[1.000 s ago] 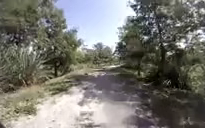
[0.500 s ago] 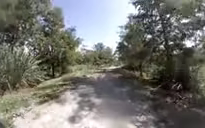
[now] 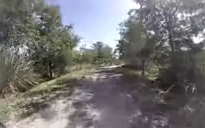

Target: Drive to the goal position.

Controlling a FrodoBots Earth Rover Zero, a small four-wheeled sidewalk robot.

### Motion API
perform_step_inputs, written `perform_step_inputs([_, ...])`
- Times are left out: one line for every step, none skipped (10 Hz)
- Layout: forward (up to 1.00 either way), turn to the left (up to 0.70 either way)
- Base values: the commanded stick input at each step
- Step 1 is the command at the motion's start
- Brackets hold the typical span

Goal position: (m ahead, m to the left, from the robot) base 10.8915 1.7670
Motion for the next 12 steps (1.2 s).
perform_step_inputs([0.70, 0.00])
perform_step_inputs([0.70, 0.00])
perform_step_inputs([0.70, 0.00])
perform_step_inputs([0.70, 0.00])
perform_step_inputs([0.70, 0.00])
perform_step_inputs([0.70, 0.00])
perform_step_inputs([0.70, 0.00])
perform_step_inputs([0.70, 0.00])
perform_step_inputs([0.70, 0.00])
perform_step_inputs([0.70, 0.00])
perform_step_inputs([0.70, 0.00])
perform_step_inputs([0.70, 0.00])
